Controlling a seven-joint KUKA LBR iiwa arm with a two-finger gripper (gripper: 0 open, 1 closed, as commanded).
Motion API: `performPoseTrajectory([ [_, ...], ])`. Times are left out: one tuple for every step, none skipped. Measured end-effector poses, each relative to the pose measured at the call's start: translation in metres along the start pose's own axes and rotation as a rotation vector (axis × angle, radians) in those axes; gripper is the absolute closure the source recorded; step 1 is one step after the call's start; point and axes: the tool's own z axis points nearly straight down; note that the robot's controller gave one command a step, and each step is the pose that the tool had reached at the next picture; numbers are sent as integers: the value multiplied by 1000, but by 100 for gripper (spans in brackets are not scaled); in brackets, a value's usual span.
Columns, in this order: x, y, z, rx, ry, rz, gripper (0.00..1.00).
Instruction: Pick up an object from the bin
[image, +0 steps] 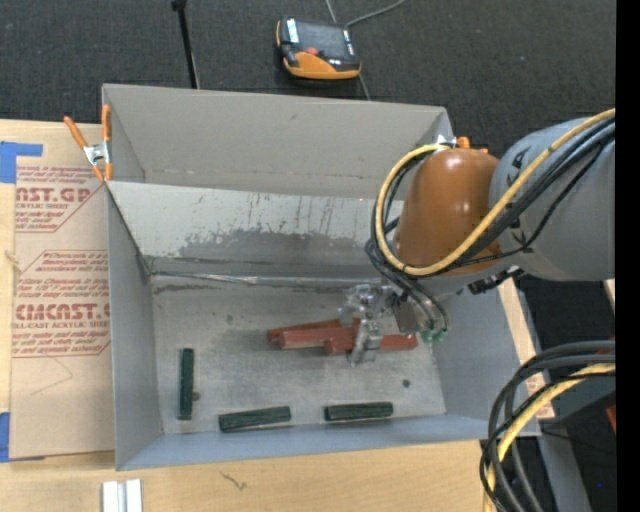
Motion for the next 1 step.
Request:
performPoseTrajectory([
  [-1,0,-15,0,-3,0,100],
])
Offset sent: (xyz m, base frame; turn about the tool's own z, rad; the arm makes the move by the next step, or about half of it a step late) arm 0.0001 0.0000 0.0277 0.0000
